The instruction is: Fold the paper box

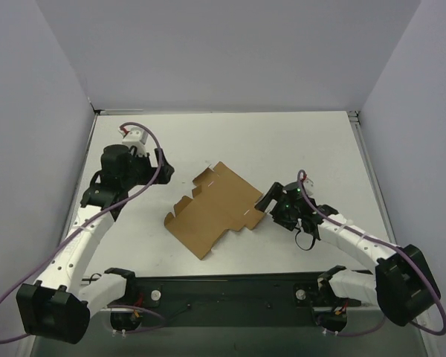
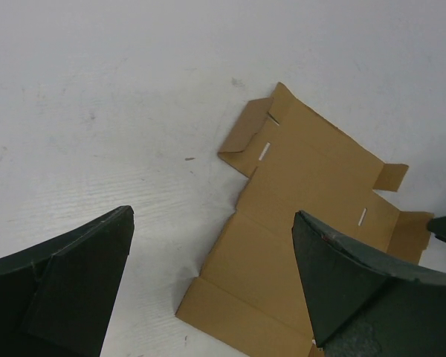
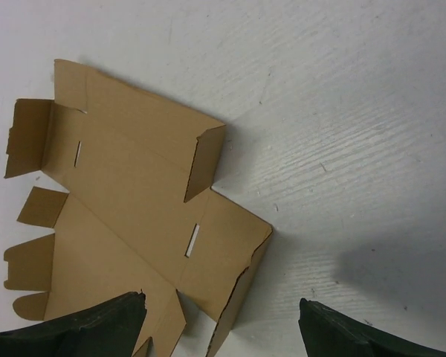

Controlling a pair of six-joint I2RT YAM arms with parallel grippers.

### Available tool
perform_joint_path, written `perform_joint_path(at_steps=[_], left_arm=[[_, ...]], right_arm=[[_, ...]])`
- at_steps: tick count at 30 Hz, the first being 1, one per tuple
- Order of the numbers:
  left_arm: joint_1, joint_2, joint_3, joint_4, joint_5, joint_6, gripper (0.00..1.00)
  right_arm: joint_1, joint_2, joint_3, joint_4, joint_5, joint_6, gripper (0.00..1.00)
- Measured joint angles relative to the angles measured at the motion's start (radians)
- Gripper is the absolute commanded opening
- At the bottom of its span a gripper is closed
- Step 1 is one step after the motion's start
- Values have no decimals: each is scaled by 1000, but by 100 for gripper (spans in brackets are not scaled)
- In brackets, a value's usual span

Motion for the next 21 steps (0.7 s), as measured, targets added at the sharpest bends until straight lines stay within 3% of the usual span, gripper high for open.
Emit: perform_joint_path(at_steps=[4, 8, 13, 18, 21], left_arm=[[-140, 21, 0, -3, -36, 43, 97], [-196, 39, 0, -6, -65, 69, 97], [-208, 48, 0, -6, -83, 85, 97], [-232, 59, 0, -7, -87, 105, 97], [-254, 66, 0, -10, -89, 120, 97]], right_arm=[[18, 95, -2, 54, -3, 34, 84], [47, 140, -2, 56, 21, 47, 78], [64, 155, -2, 68, 46, 63, 59], [65, 198, -2, 105, 59, 68, 47], [65, 213, -2, 116, 59, 66, 26]])
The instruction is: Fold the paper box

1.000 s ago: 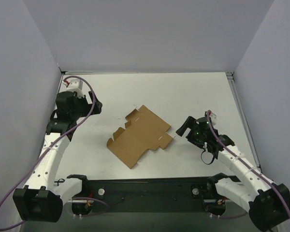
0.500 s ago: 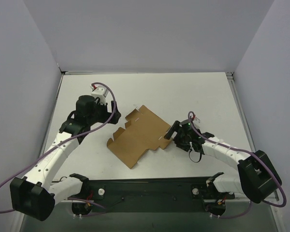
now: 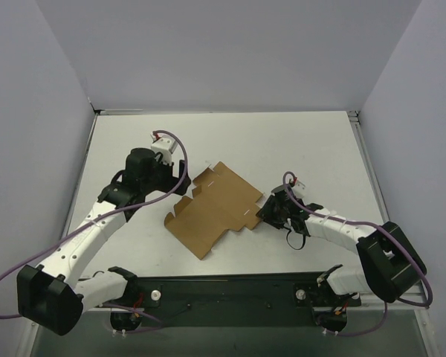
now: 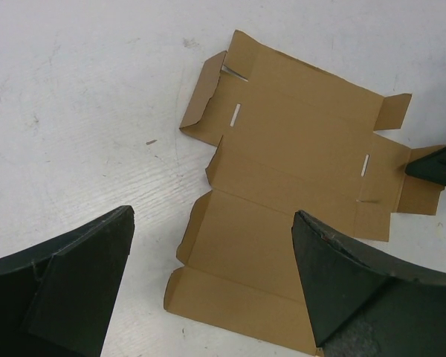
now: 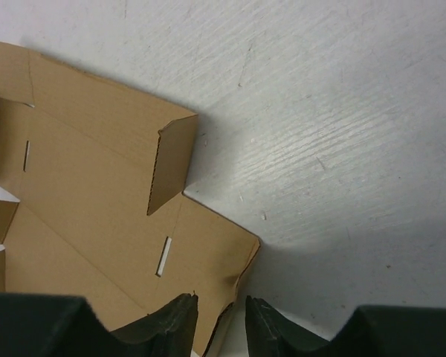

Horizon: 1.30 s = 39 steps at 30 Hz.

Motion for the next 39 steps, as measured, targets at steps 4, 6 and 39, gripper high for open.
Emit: perform_joint_path(at_steps=[4, 6, 39], left_arm=[[-20, 15, 0, -2, 0, 13, 97], [-26, 24, 0, -1, 0, 17, 97], [107, 184, 8, 11, 211, -17, 97]], right_arm=[[0, 2, 0, 18, -6, -10, 0], [0, 0, 0, 29, -7, -12, 0], [6, -576, -58, 73, -193, -333, 0]])
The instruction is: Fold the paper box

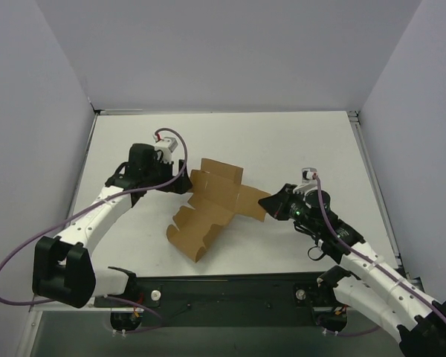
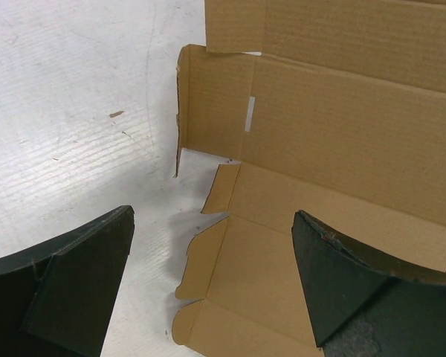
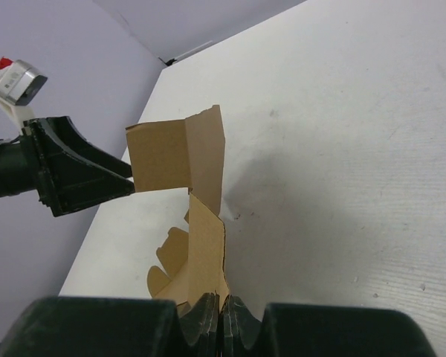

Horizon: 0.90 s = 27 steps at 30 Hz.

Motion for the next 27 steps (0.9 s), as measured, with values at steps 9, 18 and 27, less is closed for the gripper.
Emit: perform_joint_path(at_steps=[9, 18, 27], left_arm=[[16, 23, 0, 4, 39, -19, 97], [19, 52, 0, 10, 89, -43, 94], [78, 78, 0, 63, 180, -86, 82]], right_arm=[[0, -69, 52, -39, -54, -13, 0], [0, -104, 89, -59, -103, -19, 0], [0, -104, 144, -84, -215, -39, 0]])
